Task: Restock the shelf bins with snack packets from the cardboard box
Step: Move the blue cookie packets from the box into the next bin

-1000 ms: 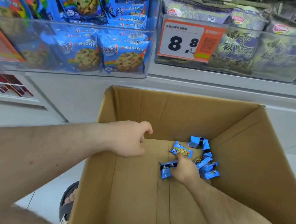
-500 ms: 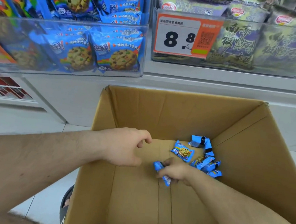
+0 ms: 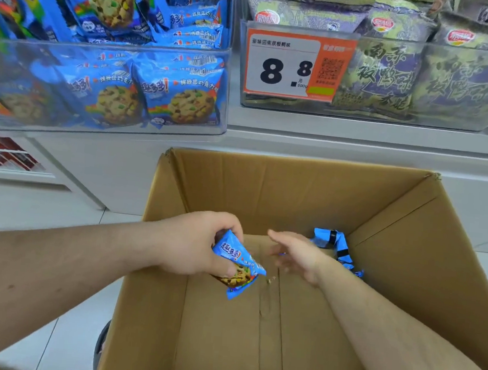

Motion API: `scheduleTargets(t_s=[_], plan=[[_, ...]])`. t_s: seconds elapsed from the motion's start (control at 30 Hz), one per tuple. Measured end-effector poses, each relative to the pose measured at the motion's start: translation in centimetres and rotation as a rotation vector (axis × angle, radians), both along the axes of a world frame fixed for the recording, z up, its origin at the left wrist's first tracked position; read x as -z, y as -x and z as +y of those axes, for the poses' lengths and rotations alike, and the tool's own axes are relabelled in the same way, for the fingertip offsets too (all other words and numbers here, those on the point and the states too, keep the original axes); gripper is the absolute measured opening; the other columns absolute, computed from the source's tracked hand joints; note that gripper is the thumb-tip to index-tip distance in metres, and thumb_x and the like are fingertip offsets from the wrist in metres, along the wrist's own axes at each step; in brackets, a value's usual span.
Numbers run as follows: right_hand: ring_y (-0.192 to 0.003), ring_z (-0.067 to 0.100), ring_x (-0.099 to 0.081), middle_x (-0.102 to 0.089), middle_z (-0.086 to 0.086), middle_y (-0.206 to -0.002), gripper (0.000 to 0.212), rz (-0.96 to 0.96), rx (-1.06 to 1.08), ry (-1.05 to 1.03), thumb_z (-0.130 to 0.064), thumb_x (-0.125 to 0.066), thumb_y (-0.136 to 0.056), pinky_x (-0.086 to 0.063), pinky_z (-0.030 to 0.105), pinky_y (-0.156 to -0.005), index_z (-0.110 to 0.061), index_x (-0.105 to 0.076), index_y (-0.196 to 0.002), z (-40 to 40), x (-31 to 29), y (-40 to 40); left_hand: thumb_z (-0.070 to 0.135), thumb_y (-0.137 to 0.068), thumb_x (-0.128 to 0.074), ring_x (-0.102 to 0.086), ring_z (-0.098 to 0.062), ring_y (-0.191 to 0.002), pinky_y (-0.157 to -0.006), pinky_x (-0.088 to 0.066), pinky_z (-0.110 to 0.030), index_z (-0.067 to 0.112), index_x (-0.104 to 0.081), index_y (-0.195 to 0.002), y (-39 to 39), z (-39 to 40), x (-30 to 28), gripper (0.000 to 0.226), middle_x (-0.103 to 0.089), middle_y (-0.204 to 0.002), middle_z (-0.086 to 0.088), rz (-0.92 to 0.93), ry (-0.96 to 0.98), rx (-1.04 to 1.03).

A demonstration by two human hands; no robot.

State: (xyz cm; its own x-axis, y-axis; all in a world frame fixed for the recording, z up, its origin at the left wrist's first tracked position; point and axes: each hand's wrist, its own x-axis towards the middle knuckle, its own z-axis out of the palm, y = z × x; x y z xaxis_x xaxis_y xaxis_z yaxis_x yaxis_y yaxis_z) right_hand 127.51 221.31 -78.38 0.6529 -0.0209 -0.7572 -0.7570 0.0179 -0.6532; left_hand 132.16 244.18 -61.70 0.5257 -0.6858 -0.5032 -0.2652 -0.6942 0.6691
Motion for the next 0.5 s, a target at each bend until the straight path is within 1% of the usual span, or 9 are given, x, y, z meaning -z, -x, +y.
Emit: scheduleTargets(t_s=[0.03,0.07,0.1,0.13,0.2,0.27,0.33,0.4,0.5], plan=[[-0.067,0.015,-0.051,-0.061,0.002,-0.087,0.030,-0.002,0.004,0.324,-0.040,-0.067,-0.084,-0.039,0.026,-0.062,-0.017,-0.054,-0.099,-0.9,1.4,-0.1,0.020,-0.080,-0.078,-0.055,0.002,-0.062,-0.060,-0.046,-0.016,0.025,-0.058,-0.094,-0.2,0.2,0.1,0.025,-0.064,-0.076,0.013,0.061,0.018,-0.044],[-0.073,0.016,-0.051,-0.054,0.000,-0.091,0.024,-0.009,-0.073,0.579,-0.034,-0.066,-0.084,-0.041,0.026,-0.067,-0.022,-0.049,-0.098,-1.9,2.9,-0.1,0.018,-0.080,-0.078,-0.058,0.001,-0.064,-0.062,-0.049,-0.017,0.023,-0.059,-0.094,-0.4,0.3,0.2,0.024,-0.065,-0.075,0.012,0.113,0.033,-0.074],[-0.085,0.019,-0.054,-0.050,0.003,-0.102,0.027,-0.013,-0.184,0.749,-0.029,-0.065,-0.084,-0.041,0.026,-0.074,-0.024,-0.047,-0.104,-2.5,4.2,0.0,0.016,-0.079,-0.078,-0.060,-0.001,-0.066,-0.066,-0.053,-0.022,0.021,-0.060,-0.094,-0.6,0.4,0.3,0.024,-0.067,-0.076,0.010,0.148,0.036,-0.090],[-0.099,0.024,-0.055,-0.047,0.006,-0.116,0.037,-0.002,-0.298,0.850,-0.026,-0.065,-0.084,-0.042,0.028,-0.082,-0.020,-0.046,-0.115,-3.0,5.5,0.2,0.016,-0.079,-0.079,-0.062,-0.004,-0.068,-0.070,-0.054,-0.027,0.021,-0.061,-0.093,-0.8,0.5,0.4,0.024,-0.068,-0.078,0.008,0.165,0.030,-0.094],[-0.115,0.032,-0.053,-0.041,0.011,-0.134,0.053,0.041,-0.465,0.947,-0.021,-0.061,-0.083,-0.045,0.036,-0.092,-0.016,-0.038,-0.130,-3.3,7.5,0.7,0.015,-0.078,-0.079,-0.063,-0.007,-0.069,-0.072,-0.055,-0.032,0.021,-0.062,-0.092,-0.9,0.6,0.6,0.023,-0.070,-0.080,0.005,0.170,0.019,-0.102],[-0.118,0.035,-0.052,-0.044,0.012,-0.133,0.052,0.057,-0.533,0.996,-0.014,-0.056,-0.084,-0.046,0.040,-0.090,-0.016,-0.033,-0.131,-3.0,8.2,1.3,0.015,-0.077,-0.079,-0.063,-0.005,-0.068,-0.065,-0.055,-0.027,0.021,-0.062,-0.091,-0.9,0.6,0.8,0.023,-0.070,-0.079,0.006,0.165,0.020,-0.121],[-0.115,0.034,-0.054,-0.048,0.011,-0.127,0.049,0.040,-0.556,1.044,-0.012,-0.056,-0.085,-0.047,0.040,-0.088,-0.017,-0.033,-0.128,-2.6,8.2,1.7,0.015,-0.077,-0.079,-0.063,-0.004,-0.066,-0.062,-0.051,-0.023,0.023,-0.062,-0.091,-0.9,0.6,0.8,0.023,-0.070,-0.077,0.007,0.157,0.016,-0.140],[-0.112,0.032,-0.055,-0.051,0.008,-0.124,0.048,-0.020,-0.541,1.044,-0.020,-0.060,-0.084,-0.047,0.038,-0.086,-0.019,-0.037,-0.126,-2.1,7.9,2.3,0.013,-0.077,-0.079,-0.064,-0.007,-0.067,-0.065,-0.052,-0.027,0.023,-0.062,-0.090,-1.0,0.6,0.9,0.024,-0.071,-0.079,0.003,0.140,0.027,-0.162],[-0.108,0.026,-0.058,-0.057,0.001,-0.119,0.048,-0.156,-0.376,0.979,-0.033,-0.067,-0.080,-0.043,0.030,-0.077,-0.023,-0.045,-0.121,-1.4,5.8,3.2,0.011,-0.076,-0.079,-0.062,-0.008,-0.067,-0.068,-0.054,-0.031,0.021,-0.063,-0.089,-1.0,0.6,0.4,0.023,-0.070,-0.077,0.002,0.129,0.078,-0.217]])
